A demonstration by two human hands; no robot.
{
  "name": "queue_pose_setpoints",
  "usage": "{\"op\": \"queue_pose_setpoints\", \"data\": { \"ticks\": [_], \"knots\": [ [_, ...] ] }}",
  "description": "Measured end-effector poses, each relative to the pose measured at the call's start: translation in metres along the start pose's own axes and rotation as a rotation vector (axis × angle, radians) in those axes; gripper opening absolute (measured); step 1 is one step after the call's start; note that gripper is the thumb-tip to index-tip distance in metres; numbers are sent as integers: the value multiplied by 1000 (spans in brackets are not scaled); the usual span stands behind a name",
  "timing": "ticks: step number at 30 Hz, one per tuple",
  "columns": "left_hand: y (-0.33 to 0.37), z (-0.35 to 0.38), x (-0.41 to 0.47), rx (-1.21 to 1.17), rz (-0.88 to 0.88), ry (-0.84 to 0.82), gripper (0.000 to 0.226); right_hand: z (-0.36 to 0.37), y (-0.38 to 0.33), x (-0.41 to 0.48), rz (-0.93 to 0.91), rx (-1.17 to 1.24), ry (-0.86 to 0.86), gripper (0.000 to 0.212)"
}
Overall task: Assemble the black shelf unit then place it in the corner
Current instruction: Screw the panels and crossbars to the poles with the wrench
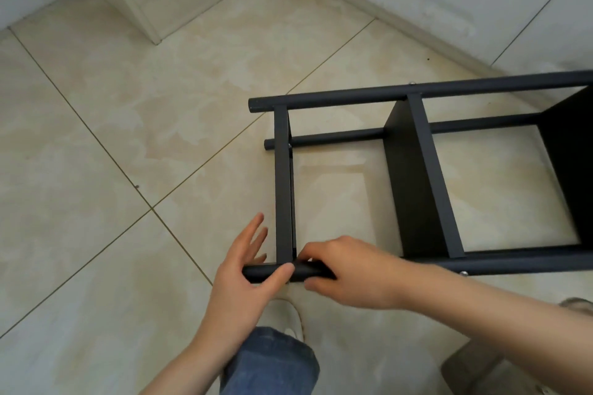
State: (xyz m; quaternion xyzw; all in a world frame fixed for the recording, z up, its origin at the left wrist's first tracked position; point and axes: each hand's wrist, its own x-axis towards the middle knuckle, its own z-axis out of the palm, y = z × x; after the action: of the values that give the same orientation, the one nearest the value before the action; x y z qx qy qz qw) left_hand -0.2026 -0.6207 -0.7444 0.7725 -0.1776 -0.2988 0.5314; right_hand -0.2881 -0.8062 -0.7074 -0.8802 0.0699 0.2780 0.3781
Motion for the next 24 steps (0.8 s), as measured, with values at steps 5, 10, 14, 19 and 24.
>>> {"op": "queue_pose_setpoints", "data": {
  "ticks": [5, 10, 14, 19, 24],
  "knots": [
    [-11, 11, -12, -451, -448, 120, 88, 8, 3, -3, 14, -195, 57, 24],
    [-11, 33, -30, -458, -445, -22, 76, 17, 4, -5, -12, -233, 103, 26],
    [-2, 35, -25, -379, -382, 13, 64, 15, 1, -8, -7, -294, 188, 27],
    [10, 33, -20, -414, -335, 61, 54, 0, -5, -15, 17, -341, 231, 33],
    [27, 30, -17, -388, -310, 54, 53, -14, -14, -27, 50, -359, 211, 33]
  ]
}}
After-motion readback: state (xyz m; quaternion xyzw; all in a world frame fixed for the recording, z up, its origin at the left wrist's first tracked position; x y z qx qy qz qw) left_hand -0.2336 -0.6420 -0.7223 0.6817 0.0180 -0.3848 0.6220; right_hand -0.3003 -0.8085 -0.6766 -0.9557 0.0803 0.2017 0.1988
